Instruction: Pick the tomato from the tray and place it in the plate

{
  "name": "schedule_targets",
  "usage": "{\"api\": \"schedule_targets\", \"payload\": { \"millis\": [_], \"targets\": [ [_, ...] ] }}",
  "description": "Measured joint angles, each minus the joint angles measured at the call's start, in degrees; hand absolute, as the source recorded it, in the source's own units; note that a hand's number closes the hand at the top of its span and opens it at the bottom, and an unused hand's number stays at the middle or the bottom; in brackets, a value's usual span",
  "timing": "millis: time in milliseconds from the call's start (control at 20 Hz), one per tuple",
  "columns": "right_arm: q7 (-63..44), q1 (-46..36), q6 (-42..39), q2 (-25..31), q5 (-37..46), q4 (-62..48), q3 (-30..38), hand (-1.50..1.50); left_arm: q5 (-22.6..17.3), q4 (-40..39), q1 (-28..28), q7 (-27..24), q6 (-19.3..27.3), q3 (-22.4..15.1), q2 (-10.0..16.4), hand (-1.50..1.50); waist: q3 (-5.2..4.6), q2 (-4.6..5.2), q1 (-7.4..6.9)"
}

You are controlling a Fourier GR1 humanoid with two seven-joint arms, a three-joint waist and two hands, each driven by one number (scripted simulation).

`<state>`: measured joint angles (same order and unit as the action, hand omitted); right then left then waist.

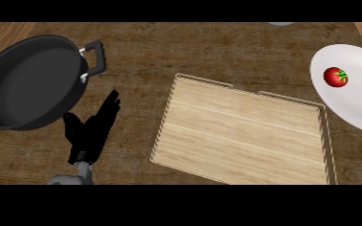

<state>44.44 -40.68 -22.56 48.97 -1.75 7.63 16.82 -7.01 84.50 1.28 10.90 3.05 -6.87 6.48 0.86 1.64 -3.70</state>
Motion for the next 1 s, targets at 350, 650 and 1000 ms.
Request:
{"api": "schedule_targets", "payload": {
  "millis": [350,650,1000],
  "targets": [
    [-2.0,4.3,-6.8,3.8,0.6,2.1,-1.1,-1.5,-0.1,0.4,-0.7,0.7,0.2,0.4,0.2,0.0,0.07,-0.27,1.19],
    [-0.9,8.9,-7.8,6.0,1.8,5.6,-2.8,-1.5,-0.3,0.8,-1.2,1.2,0.5,0.9,0.3,0.0,0.12,-0.49,2.01],
    [2.4,14.4,-5.9,6.9,3.3,8.7,-4.9,-1.5,-0.4,0.9,-1.7,1.0,0.3,1.3,0.5,0.0,0.16,-0.67,2.48]
  ]
}}
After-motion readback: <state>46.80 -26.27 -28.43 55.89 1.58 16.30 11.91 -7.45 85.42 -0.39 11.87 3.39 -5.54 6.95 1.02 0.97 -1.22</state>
